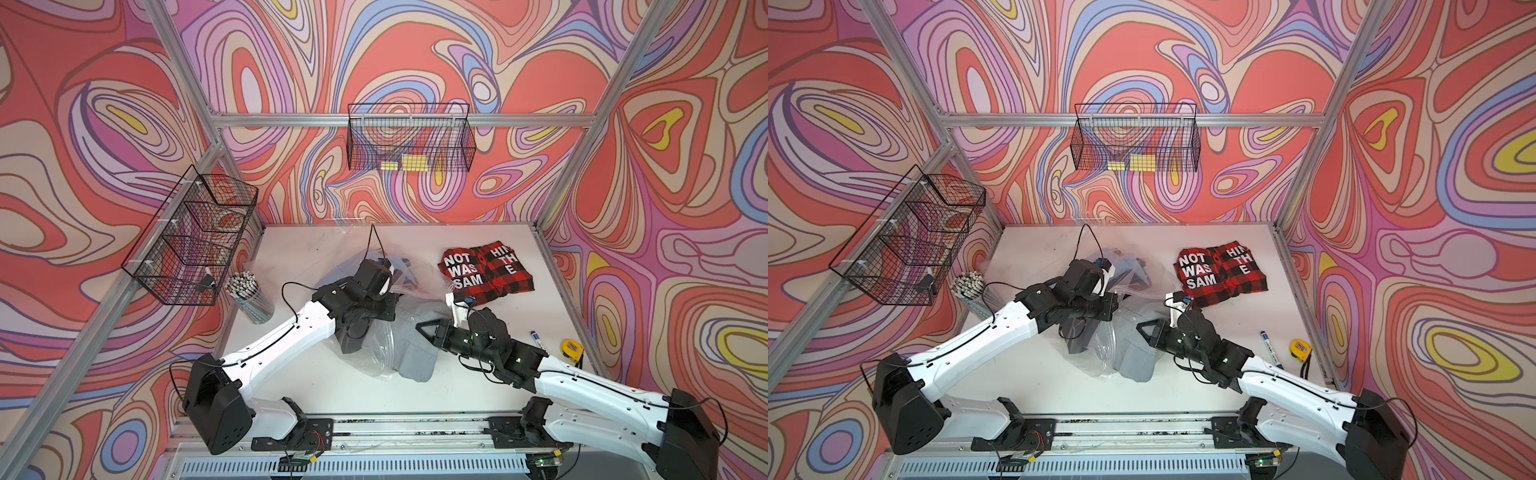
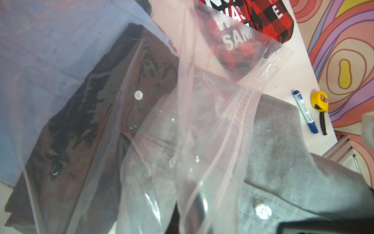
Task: Take the shirt out of the vacuum bag
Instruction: Take out the shirt from the vacuum bag, then place the shirt at the center of the board.
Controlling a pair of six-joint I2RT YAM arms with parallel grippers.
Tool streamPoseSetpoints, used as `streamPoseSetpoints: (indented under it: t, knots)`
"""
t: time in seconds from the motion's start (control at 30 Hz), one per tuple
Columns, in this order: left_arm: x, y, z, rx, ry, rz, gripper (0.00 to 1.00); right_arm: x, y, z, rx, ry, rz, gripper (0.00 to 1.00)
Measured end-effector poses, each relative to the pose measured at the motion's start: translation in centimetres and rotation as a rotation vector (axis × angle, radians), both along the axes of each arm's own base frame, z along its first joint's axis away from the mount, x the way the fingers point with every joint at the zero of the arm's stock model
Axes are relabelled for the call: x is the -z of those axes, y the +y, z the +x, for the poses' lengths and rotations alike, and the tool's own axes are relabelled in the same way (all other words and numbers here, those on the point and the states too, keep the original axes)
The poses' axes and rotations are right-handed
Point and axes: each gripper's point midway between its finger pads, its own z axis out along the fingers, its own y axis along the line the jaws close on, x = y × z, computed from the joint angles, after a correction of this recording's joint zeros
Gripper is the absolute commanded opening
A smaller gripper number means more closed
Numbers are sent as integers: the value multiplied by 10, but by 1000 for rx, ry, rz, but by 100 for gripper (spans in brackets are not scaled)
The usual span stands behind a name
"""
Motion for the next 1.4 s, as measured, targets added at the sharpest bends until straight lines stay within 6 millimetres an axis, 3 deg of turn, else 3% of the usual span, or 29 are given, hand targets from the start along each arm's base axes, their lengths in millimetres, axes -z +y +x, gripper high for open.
streamPoseSetpoints:
  t: [0.03, 0.17, 0.6, 1.0, 1.13, 1.23, 1.27, 1.3, 1.37, 1.4]
  knots:
    - [0, 0, 0, 2, 1, -1, 0, -2, -1, -2, -3, 0, 5, 53]
    - [0, -1, -1, 4, 3, -2, 0, -4, -5, -10, -17, -3, 17, 54]
    - [1, 1, -2, 13, 5, 9, 0, 19, -18, -24, -38, 57, -71, 48]
    - [1, 2, -1, 22, 5, 18, 0, 4, -45, -46, -31, 52, -55, 47]
    - [5, 1, -1, 24, 14, 22, 0, 22, -39, -44, -35, 92, -70, 48]
    - [6, 1, -1, 27, 17, 24, 0, 48, -33, -42, -46, 160, -135, 48]
    - [6, 1, -1, 27, 17, 25, 0, 57, -32, -42, -48, 182, -158, 44]
    - [6, 1, -2, 28, 19, 25, 0, 63, -32, -42, -50, 196, -176, 34]
    - [6, 1, -2, 27, 20, 26, 0, 67, -34, -42, -42, 207, -193, 24]
    - [6, 1, -2, 27, 20, 26, 0, 66, -35, -41, -39, 202, -197, 15]
